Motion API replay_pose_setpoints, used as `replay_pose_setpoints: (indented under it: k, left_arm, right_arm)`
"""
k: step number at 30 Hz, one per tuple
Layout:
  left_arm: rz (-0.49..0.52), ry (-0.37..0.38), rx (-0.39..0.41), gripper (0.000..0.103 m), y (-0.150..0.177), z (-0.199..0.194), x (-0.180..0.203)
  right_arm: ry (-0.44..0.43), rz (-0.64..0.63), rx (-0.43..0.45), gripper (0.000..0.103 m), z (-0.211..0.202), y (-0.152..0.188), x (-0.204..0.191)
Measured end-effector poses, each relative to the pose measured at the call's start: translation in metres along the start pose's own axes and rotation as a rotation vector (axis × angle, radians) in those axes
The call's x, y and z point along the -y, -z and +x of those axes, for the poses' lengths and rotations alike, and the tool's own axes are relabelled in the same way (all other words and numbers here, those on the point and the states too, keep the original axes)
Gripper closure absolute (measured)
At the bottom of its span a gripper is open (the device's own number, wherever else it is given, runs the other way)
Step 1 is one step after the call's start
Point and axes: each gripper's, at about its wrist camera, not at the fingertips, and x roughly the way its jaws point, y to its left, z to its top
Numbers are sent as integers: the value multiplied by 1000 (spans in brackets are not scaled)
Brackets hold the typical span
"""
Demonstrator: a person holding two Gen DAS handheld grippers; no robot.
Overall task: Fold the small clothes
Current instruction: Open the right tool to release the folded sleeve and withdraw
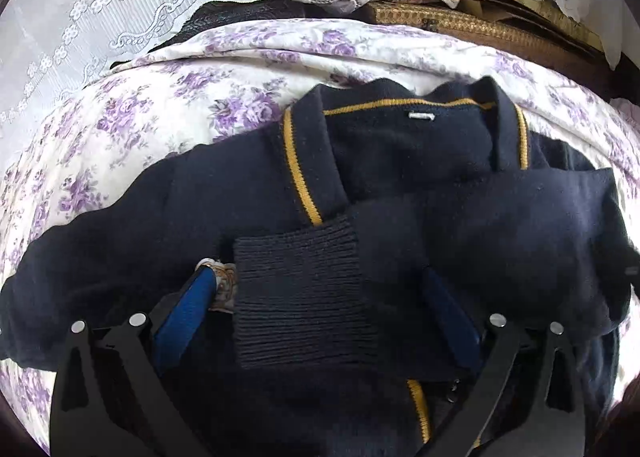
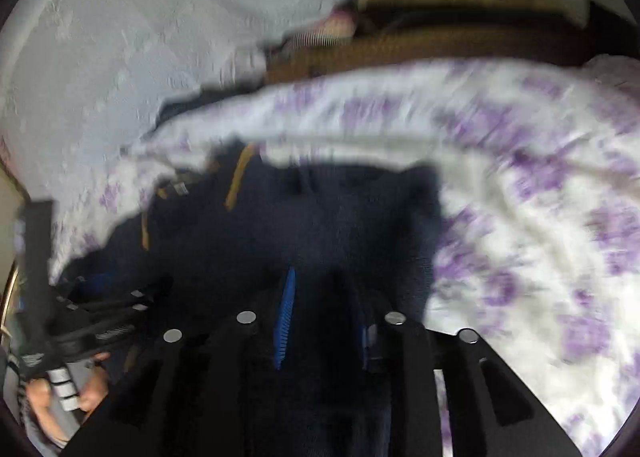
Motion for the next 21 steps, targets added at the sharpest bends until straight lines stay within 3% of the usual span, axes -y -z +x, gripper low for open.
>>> replay_pose_setpoints:
  k: [1, 3, 7, 10, 14, 17, 21]
  left_arm:
    - [-23, 2, 5, 4, -1, -2, -4]
    - [-59, 17, 10, 4, 0, -8, -12]
    - [-99, 52, -57, 4, 7, 2, -26]
    - [-132, 49, -74, 4, 13, -15, -36]
    - [-192, 34, -78, 4, 18, -53, -71]
    - [-281, 25, -83, 4, 16, -81, -116]
    - [-446, 69, -85, 4, 23, -103, -184]
  right_arm:
    - [2, -27, 43, 60, -12, 1, -4]
    - [6, -81, 51, 44, -17, 6, -15]
    - [24, -169, -97, 30, 27, 23, -29]
    - [36, -160, 21, 30, 5, 28, -26]
    - [-21, -43, 171, 30, -34, 32, -6]
    - [-38, 52, 213, 30, -54, 38, 13]
    - [-63, 108, 267, 30, -85, 56, 25]
